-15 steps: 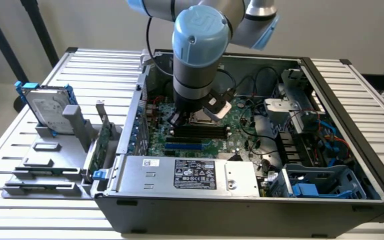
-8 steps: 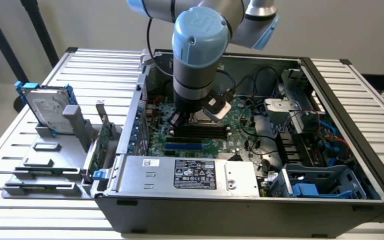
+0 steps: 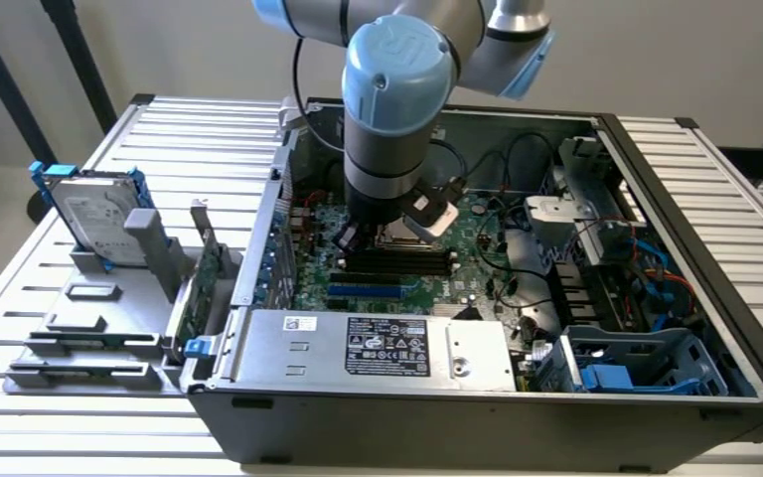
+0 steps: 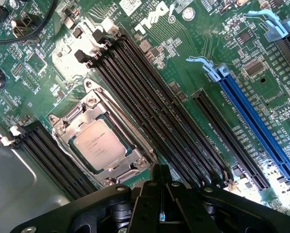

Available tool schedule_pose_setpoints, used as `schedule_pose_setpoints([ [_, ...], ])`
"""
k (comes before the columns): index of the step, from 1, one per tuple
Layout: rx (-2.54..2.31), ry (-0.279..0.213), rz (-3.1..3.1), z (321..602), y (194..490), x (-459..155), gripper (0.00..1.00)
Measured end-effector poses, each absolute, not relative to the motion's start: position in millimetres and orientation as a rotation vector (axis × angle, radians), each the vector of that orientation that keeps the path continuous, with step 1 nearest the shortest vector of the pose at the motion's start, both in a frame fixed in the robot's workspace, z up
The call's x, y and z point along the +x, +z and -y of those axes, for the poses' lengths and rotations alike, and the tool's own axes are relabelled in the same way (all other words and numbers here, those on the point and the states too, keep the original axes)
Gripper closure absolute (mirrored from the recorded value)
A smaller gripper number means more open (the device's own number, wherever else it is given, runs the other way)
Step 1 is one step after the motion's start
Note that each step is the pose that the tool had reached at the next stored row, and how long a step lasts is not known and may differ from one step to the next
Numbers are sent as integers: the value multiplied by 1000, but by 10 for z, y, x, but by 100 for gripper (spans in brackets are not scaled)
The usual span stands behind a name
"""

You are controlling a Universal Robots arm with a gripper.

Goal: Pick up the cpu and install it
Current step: 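Install the first cpu locking lever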

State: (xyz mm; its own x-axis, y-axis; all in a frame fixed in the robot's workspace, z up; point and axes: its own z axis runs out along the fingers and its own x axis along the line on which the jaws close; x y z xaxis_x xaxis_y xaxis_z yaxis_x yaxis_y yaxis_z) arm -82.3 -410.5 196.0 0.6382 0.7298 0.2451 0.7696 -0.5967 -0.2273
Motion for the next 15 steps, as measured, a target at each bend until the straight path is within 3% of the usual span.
schedule_pose_setpoints([
  [15,-2569,-169,1212,4092,1939,-825,89],
])
